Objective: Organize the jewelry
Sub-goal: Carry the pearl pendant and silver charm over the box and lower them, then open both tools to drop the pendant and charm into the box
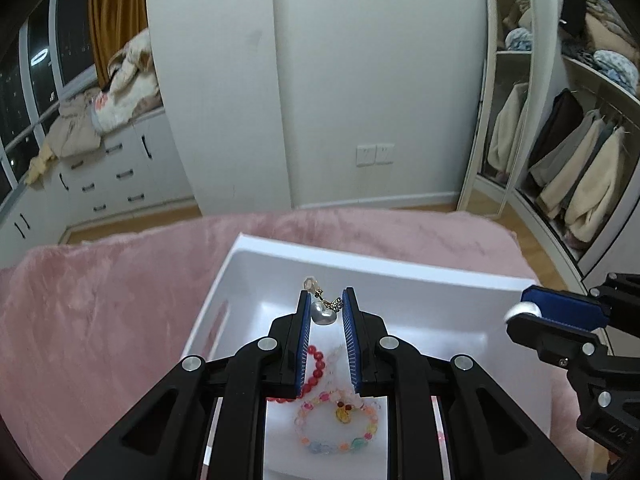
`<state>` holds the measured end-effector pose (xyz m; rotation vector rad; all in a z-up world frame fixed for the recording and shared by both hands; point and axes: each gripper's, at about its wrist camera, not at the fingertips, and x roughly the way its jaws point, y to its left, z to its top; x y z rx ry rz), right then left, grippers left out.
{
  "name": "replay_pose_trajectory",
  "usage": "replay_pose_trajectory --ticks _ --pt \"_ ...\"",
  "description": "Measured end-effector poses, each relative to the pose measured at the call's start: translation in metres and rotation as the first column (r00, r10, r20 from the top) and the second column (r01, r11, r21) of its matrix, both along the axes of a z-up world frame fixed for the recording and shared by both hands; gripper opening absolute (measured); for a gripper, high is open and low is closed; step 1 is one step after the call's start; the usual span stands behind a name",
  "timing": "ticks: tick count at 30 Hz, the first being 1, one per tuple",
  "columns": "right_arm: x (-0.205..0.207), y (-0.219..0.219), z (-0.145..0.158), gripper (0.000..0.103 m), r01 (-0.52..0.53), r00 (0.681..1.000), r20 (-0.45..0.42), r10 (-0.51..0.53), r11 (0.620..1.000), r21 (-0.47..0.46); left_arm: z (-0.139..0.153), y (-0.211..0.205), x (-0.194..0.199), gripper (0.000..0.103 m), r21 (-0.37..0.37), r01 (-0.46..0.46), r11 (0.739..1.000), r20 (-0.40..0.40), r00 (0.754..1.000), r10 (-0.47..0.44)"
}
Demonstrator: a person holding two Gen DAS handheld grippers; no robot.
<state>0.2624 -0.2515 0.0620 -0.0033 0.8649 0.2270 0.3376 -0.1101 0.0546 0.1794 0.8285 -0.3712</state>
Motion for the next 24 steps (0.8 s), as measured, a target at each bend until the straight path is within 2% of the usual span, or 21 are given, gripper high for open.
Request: replay_pose_trajectory --ticks 6,12,17,19,20,21,23,24 --pt "0.010 0.006 -0.030 0.018 -0.001 0.994 -0.109 -0.002 1.000 -0.031 -0.031 -0.009 0.006 0.021 0.072 0.000 0.997 -0.055 0.998 0.004" --pt "0.007 0.007 -0.051 0.018 -0.010 0.989 -0.149 -0.001 0.997 -0.073 -0.047 -0.020 0.007 0.021 0.129 -0.014 0.992 -0.085 0.996 0.025" --pt "0.006 0.004 -0.056 0.019 0.001 0.987 -0.160 -0.009 0.998 -0.055 -0.046 -0.027 0.006 0.022 0.150 -0.014 0.989 -0.086 0.996 0.027" --pt "0.006 0.005 -0.051 0.029 -0.003 0.990 -0.142 -0.002 0.999 -0.038 -0.044 -0.029 0.006 0.035 0.167 -0.014 0.986 -0.080 0.996 0.027" --pt "0.004 0.006 -0.048 0.044 -0.003 0.992 -0.126 -0.002 0.999 -0.036 -0.041 -0.030 0.003 0.051 0.176 -0.022 0.984 -0.059 0.998 0.033" --pt "0.003 0.006 -0.045 0.055 -0.001 0.994 -0.112 -0.003 0.999 -0.038 -0.039 -0.030 0.002 0.057 0.179 -0.029 0.983 -0.042 0.998 0.037" --pt "-0.001 0.008 -0.036 0.057 -0.005 0.997 -0.075 0.002 0.999 -0.041 -0.032 -0.028 -0.001 0.059 0.172 -0.039 0.984 -0.015 0.999 0.042" --pt "-0.002 0.008 -0.033 0.057 -0.008 0.998 -0.069 0.005 0.999 -0.042 -0.029 -0.027 -0.002 0.063 0.166 -0.047 0.985 -0.011 0.999 0.049"
